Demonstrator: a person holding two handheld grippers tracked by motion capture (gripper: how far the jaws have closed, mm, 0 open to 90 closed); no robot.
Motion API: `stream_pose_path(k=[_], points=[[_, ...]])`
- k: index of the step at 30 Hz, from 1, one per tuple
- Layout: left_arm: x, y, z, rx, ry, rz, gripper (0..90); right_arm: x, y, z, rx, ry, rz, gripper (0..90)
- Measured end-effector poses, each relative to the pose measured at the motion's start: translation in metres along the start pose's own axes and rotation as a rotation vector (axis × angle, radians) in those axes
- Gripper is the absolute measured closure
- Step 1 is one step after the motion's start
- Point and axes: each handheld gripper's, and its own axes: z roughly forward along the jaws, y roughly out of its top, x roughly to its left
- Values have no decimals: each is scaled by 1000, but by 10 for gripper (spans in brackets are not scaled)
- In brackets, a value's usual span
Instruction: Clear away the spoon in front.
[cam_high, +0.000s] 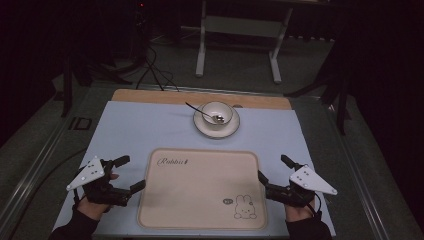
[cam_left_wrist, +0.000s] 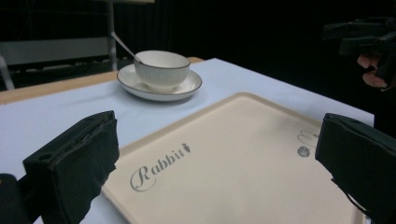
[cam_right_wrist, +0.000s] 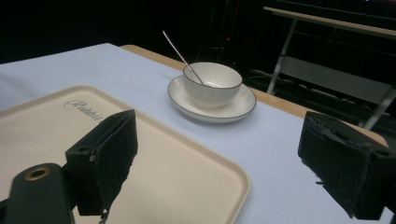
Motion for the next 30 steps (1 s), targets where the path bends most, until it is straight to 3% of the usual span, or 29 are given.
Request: stream_pose_path(k=[2,4,11,14,22,30], points=[[0,0,1,20,-9,-13,0,0,0,-1,0,-1,3,118],[-1,1,1,29,-1,2,0,0,0,-2,1,-3,2,118],[-9,4,10,107,-51,45,0,0,0,-2,-1,-4,7,118],[-15,7,14,128,-82,45,0,1,0,-2,1,1,9,118],[-26,25,26,107,-161,7,0,3,0,-1,0,10,9,118],[-28,55,37,77,-167,54,7,4,0,0,-4,12,8,118]])
